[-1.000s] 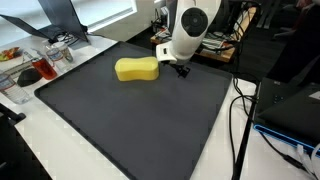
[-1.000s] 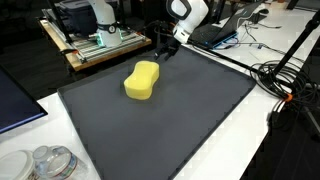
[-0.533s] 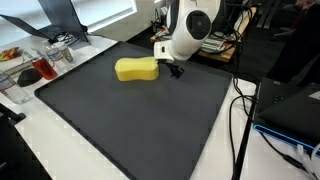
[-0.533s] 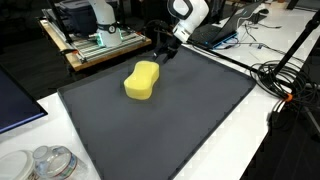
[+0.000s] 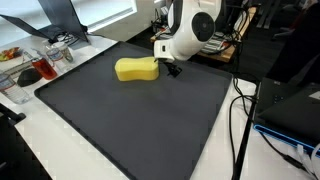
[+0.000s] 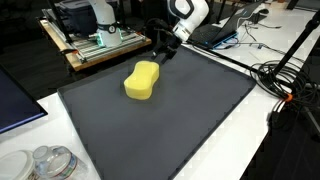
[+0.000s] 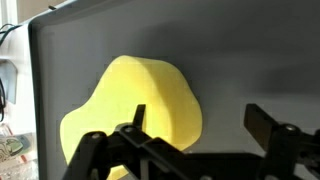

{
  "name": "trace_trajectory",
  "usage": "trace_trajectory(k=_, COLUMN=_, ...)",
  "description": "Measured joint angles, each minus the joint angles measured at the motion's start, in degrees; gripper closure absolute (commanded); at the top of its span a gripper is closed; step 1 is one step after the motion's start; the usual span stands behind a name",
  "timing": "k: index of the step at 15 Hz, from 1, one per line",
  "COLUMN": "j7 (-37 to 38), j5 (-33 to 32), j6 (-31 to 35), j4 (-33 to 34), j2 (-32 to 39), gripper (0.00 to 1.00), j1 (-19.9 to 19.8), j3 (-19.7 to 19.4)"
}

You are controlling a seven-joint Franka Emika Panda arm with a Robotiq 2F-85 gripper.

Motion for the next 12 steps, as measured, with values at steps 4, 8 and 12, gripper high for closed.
trace_trajectory(k=4, j7=5.4, j5=-1.8, j6=-0.1, j4=0.2, j2=0.8, gripper=0.00, j1=0.0, j3=-0.4)
trace_trajectory(k=8, j7=11.5, j5=-6.6, j6=-0.1, j4=0.9, j2=3.1, gripper=0.00, j1=0.0, j3=-0.9)
trace_trajectory(k=12, j7=14.8, j5=-9.9, j6=0.0, j4=1.9, j2=5.5, gripper=0.00, j1=0.0, j3=-0.9)
